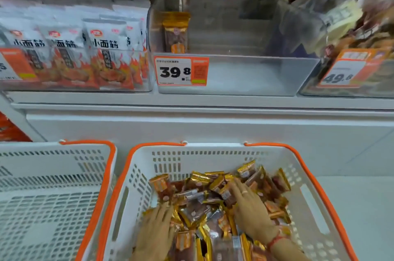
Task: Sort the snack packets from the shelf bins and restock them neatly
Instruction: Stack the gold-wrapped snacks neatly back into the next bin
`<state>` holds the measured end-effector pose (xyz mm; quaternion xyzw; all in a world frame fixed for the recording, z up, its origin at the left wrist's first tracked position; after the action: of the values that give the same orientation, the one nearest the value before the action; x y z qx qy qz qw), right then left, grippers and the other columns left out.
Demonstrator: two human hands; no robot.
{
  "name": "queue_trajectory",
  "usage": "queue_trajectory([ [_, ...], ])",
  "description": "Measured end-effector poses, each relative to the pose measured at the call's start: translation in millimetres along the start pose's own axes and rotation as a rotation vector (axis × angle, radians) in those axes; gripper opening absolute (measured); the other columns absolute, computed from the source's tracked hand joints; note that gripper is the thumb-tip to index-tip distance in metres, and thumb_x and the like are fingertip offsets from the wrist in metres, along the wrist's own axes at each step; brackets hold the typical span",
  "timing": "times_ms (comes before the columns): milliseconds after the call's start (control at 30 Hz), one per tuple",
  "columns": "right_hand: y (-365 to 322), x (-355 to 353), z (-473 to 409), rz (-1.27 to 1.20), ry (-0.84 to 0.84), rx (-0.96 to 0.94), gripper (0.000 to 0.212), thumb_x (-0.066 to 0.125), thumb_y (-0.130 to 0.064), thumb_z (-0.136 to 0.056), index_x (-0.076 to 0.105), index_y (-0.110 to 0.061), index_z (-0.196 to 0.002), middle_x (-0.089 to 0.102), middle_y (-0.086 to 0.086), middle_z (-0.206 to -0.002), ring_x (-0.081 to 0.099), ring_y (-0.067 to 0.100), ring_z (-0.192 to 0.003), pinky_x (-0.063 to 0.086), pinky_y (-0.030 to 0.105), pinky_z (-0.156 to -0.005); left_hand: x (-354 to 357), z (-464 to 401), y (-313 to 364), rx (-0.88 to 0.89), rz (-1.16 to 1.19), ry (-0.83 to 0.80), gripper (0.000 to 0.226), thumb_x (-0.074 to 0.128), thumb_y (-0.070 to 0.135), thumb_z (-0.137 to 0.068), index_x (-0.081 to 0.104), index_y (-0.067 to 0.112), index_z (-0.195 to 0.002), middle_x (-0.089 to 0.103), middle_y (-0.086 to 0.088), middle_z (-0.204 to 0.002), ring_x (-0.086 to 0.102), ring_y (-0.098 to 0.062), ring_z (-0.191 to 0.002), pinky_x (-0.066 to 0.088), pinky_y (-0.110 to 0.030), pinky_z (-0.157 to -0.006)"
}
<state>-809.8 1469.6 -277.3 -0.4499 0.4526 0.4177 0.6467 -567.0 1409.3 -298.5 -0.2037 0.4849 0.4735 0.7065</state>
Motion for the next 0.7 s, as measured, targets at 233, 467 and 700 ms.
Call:
queue_trajectory([
  [233,-8.3,-14.1,-7.7,0.231,0.110,-0.093,0.054,0.082,-0.011,-0.061,0.067,-0.019,-0.112,0.064,0.007,-0.112,0.061,0.028,-0.098,0.053,0.041,-0.088,18.1,-2.6,3.0,-0.032,0.033,0.046,0.047,0.037,0.034,-0.103,0.030,0.030,-0.149,0.007,0.004,-0.162,0.000,-0.022,-0.149,0.012,-0.047,-0.121],
  [467,-9.2,-72.8,2.2,-0.306,0.304,-0.058,0.014,0.069,-0.040,-0.085,0.072,-0.029,-0.093,0.060,-0.019,-0.086,0.059,0.002,-0.075,0.048,0.019,-0.063,-45.2,-0.6,22.2,-0.145,0.535,0.261,0.046,0.028,0.055,-0.098,0.061,0.030,-0.117,0.058,0.006,-0.124,0.051,-0.004,-0.112,0.038,-0.020,-0.094],
  [700,-66.6,-83.7,20.7,-0.520,0.133,-0.330,0.037,0.075,-0.014,-0.080,0.070,-0.028,-0.114,0.068,-0.015,-0.107,0.062,0.001,-0.097,0.050,0.016,-0.082,-63.4,9.7,65.9,-0.197,1.731,-0.291,0.034,0.052,0.038,-0.098,0.061,0.012,-0.119,0.068,-0.013,-0.115,0.068,-0.023,-0.099,0.057,-0.031,-0.078],
])
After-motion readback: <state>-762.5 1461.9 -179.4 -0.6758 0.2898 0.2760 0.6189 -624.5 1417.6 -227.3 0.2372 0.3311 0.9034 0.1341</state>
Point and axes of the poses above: each hand's wrist, its own z-axis away from the middle knuckle, its own x-axis out of the palm, y = z × x, the point moved 6 cm from there along -z, towards the middle knuckle
